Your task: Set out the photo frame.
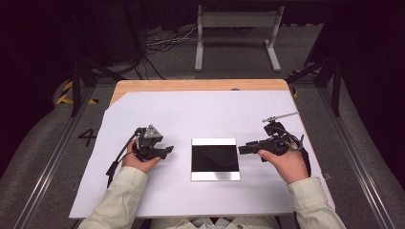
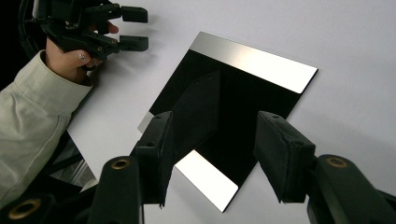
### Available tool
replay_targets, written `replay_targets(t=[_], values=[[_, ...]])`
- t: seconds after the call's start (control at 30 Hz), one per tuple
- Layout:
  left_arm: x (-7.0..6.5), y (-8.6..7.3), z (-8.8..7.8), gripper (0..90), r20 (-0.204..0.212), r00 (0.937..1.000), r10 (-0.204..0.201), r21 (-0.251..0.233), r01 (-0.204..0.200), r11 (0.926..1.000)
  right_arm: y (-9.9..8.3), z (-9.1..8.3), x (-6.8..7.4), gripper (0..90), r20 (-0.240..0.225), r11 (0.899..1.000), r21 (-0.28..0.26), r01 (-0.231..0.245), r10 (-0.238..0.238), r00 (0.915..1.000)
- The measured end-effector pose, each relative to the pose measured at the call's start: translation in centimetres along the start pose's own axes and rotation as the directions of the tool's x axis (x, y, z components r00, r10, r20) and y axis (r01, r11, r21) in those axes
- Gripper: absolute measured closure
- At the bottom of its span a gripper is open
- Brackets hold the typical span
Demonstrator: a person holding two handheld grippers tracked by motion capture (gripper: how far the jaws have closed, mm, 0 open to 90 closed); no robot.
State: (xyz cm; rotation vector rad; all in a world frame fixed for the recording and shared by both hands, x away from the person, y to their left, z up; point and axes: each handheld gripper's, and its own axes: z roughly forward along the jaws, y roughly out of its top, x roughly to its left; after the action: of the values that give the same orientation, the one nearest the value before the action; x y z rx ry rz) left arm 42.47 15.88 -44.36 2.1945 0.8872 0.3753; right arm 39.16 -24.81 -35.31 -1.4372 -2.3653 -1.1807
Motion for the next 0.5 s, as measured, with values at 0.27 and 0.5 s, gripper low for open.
replay_targets(t=[0.27, 0.5], values=[[0.0, 0.0, 0.0, 38.5, -0.001, 1.0, 0.004, 0.0, -0.004, 1.0, 0.3, 0.6, -0.5, 44.7, -0.028, 0.997, 0.017, -0.074, 0.075, 0.9968], [-0.1, 0.0, 0.0, 38.9, -0.001, 1.0, 0.005, 0.006, -0.005, 1.0, 0.3, 1.3, -0.7, 44.2, -0.033, 0.995, 0.037, -0.094, 0.095, 0.9949]])
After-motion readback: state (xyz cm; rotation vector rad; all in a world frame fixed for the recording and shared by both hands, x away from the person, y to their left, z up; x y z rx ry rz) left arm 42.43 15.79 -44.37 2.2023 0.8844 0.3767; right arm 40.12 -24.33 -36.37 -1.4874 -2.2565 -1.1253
